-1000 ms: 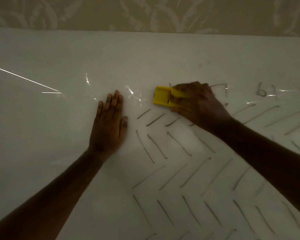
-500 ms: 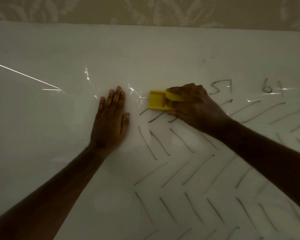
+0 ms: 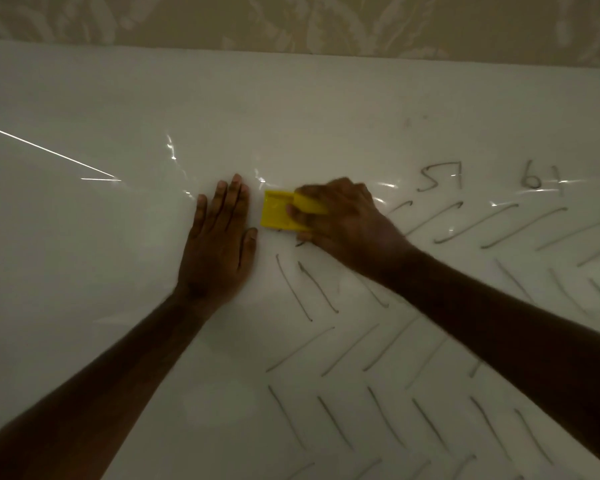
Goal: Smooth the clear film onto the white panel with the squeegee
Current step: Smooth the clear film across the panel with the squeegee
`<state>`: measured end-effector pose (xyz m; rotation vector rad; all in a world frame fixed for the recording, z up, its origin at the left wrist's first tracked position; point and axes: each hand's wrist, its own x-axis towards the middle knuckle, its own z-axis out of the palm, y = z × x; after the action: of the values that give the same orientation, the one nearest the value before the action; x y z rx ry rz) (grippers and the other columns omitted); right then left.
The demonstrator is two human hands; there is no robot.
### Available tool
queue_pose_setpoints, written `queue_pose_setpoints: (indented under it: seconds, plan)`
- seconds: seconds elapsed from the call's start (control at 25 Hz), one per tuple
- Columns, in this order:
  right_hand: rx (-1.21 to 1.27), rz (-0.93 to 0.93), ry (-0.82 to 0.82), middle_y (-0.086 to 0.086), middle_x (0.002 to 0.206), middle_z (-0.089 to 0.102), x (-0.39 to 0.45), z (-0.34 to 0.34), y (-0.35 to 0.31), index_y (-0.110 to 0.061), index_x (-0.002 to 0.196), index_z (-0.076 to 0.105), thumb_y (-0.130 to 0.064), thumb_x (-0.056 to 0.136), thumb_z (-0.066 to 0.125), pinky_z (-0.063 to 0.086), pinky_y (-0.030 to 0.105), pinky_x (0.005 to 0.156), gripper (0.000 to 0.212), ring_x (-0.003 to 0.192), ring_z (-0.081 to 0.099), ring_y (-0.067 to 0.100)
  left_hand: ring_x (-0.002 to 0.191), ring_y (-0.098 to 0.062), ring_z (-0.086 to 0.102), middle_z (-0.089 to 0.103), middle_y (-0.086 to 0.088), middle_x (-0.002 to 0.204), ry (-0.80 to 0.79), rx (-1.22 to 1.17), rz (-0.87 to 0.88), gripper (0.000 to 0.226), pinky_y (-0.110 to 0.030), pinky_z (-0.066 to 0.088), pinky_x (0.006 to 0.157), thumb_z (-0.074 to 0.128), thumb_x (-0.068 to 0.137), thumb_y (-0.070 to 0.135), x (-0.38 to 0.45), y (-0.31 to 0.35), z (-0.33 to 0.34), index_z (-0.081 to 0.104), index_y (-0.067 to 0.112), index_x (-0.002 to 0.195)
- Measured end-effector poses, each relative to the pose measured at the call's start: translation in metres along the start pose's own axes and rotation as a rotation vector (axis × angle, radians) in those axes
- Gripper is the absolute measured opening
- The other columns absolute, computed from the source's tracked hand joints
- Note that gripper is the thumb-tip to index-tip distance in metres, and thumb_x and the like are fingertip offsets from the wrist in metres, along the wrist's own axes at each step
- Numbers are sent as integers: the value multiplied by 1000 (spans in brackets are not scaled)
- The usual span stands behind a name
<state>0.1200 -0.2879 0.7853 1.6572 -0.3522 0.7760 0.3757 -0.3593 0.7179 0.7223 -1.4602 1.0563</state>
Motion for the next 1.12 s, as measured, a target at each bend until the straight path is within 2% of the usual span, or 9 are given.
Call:
queue_pose_setpoints:
  seconds: [0.12, 0.2, 0.32, 0.44, 0.6, 0.72, 0.8, 1.0, 1.12]
  plan:
    - [-32, -116, -58, 17, 140, 66, -26, -21, 11, -19, 135, 70, -35, 102, 70, 51, 49, 87, 36, 110, 65, 42, 165, -37, 19, 24, -19, 177, -10, 5, 17, 63, -58, 17, 134, 32, 113, 30, -1, -3, -1, 27, -2, 167]
    - [-75, -108, -55, 19, 141, 65, -28, -34, 39, -21, 136, 66, -35, 104, 66, 53, 54, 86, 35, 112, 65, 46, 166, -36, 18, 23, -18, 177, -16, 0, 10, 63, -58, 16, 134, 33, 112, 29, -1, -1, -1, 26, -1, 168]
    - [-110, 80, 18, 19, 137, 66, -5, -44, 79, -20, 132, 67, -38, 100, 66, 54, 63, 86, 36, 112, 64, 51, 166, -35, 17, 22, -17, 178, -18, -10, -3, 64, -56, 13, 135, 32, 112, 29, 0, 0, -1, 25, -1, 168]
    - [-115, 249, 30, 18, 136, 67, 19, -29, 69, -17, 130, 72, -44, 96, 62, 52, 64, 91, 44, 111, 62, 51, 166, -35, 16, 21, -17, 178, -30, -16, 0, 64, -56, 13, 135, 33, 112, 29, 0, 0, -2, 24, 0, 168]
    - [-29, 48, 4, 16, 137, 67, -12, -16, 18, -17, 128, 74, -37, 99, 66, 53, 53, 89, 36, 110, 65, 45, 166, -36, 18, 23, -19, 177, -19, -8, 16, 63, -58, 15, 134, 34, 112, 28, 0, -2, -1, 26, -2, 167]
    - [-18, -37, -44, 15, 139, 65, -49, -38, 17, -17, 134, 71, -35, 104, 66, 50, 50, 90, 36, 112, 61, 39, 166, -35, 16, 21, -18, 178, -34, 7, 10, 64, -58, 14, 135, 33, 112, 28, 0, -3, -1, 24, -1, 168]
    - [-48, -40, -54, 14, 139, 65, -53, -46, 28, -18, 134, 70, -36, 103, 66, 50, 50, 88, 36, 113, 59, 38, 167, -35, 15, 20, -17, 178, -34, 2, 0, 64, -57, 13, 135, 33, 112, 28, 0, -1, -2, 22, -1, 169]
    - [-42, 115, -2, 12, 139, 66, -1, -14, 20, -19, 128, 73, -40, 98, 63, 52, 51, 89, 37, 115, 61, 40, 166, -36, 16, 21, -18, 178, -15, -2, 17, 63, -57, 14, 135, 32, 113, 28, -1, -2, -1, 24, 0, 168]
    - [-4, 15, -29, 14, 139, 66, 3, 4, -13, -18, 128, 73, -36, 96, 70, 51, 50, 89, 37, 112, 63, 40, 165, -38, 19, 24, -20, 176, -3, 21, 46, 62, -58, 16, 134, 27, 115, 30, -2, -5, 0, 26, -2, 167]
